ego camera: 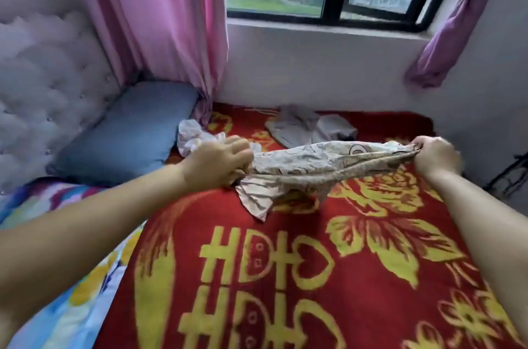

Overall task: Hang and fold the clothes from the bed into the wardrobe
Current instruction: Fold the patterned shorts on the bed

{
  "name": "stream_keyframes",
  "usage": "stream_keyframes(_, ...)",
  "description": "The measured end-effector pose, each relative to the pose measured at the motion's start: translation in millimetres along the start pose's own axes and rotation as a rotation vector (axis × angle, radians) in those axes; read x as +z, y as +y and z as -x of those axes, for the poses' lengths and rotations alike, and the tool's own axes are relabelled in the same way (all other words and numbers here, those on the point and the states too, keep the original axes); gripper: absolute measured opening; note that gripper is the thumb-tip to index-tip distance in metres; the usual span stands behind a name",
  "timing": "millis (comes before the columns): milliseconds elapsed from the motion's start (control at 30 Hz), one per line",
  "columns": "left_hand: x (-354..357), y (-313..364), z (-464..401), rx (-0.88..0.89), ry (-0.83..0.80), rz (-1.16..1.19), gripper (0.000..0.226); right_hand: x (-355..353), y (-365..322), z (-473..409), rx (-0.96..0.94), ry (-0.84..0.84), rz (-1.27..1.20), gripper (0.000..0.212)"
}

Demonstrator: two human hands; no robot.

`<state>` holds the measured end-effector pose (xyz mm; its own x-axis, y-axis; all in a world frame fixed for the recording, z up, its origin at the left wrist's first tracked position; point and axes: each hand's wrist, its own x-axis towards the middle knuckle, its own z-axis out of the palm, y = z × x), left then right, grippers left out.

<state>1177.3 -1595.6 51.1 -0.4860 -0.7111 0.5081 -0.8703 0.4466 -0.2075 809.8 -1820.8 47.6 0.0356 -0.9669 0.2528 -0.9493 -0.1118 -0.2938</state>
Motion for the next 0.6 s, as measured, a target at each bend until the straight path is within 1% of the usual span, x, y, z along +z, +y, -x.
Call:
stream_keyframes(67,46,52,39,0.11,-0.156,0.138,0.015,42,25,38,0.023,-0.119,0.046,0.031)
stream_keyframes(133,93,103,79,0.175,-0.313,0.289,0.012,86,53,75,0.054,-0.241,0.05,0.029)
stream_keyframes(233,148,170,131,0.169,-0.552,0.423,0.025,138,97,132,0.096,-0.412,0.091,0.025)
stream_keyframes(367,203,244,178,0.094,-0.864,0.706,0.011,197,154,193,0.168,-0.586,0.132,0.026)
stream_keyframes(433,218,270,190,0.006,-1.007,0.788,0.014,213,166,205,0.158,-0.579,0.107,0.028)
stream_keyframes(500,228,289,195,-0.092,-1.116,0.848,0.018,230,157,203,0.127,-0.516,-0.004,0.03)
stream_keyframes(567,238,302,194,-0.146,-1.186,0.916,0.022,252,128,200,0.004,-0.515,-0.17,0.038)
stream_keyframes(600,241,305,189,-0.163,-1.215,0.937,0.025,262,108,201,-0.073,-0.578,-0.269,0.047)
